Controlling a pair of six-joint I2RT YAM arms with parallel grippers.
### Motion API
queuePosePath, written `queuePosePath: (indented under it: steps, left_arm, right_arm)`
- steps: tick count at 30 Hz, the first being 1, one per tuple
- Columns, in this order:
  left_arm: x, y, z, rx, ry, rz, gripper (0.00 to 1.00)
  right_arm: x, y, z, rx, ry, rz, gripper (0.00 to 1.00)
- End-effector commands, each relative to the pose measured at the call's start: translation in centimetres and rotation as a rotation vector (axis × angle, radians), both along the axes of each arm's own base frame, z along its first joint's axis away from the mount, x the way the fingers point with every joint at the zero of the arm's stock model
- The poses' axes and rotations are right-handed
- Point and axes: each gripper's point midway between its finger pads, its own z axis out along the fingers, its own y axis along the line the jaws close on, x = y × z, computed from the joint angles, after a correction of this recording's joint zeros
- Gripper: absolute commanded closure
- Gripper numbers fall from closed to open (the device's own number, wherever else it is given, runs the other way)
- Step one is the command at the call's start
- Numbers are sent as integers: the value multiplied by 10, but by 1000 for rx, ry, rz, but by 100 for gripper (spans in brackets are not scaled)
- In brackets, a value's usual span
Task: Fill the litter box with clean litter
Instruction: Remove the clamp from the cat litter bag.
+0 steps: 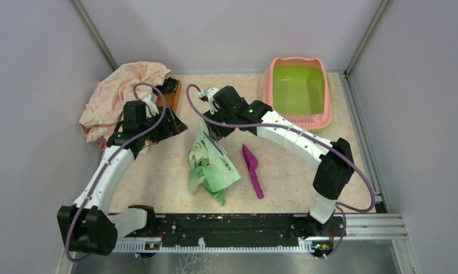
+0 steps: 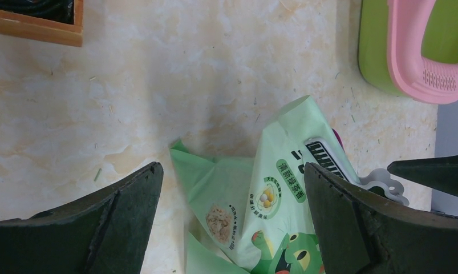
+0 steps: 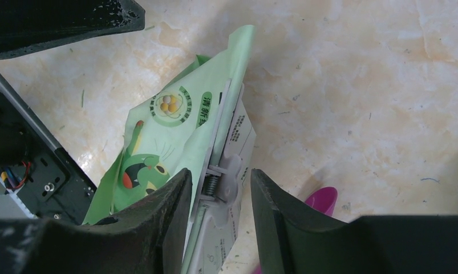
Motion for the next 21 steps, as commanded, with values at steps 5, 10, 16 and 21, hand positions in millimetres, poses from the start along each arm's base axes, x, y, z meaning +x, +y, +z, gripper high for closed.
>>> queuePosePath:
  steps: [5, 10, 16, 21]
  left_arm:
    - [1, -4, 2, 2, -24, -23, 1]
    - [1, -4, 5, 2, -29, -22, 1]
    - [1, -4, 7, 4, -30, -25, 1]
    - [1, -3, 9, 11, -33, -24, 1]
  right_arm:
    - [1, 9, 27, 61, -49, 5, 62]
    - [1, 6, 23, 37, -42, -2, 75]
    - [0, 4, 25, 16, -49, -9, 100]
    - [0, 5, 46, 60, -74, -22, 100]
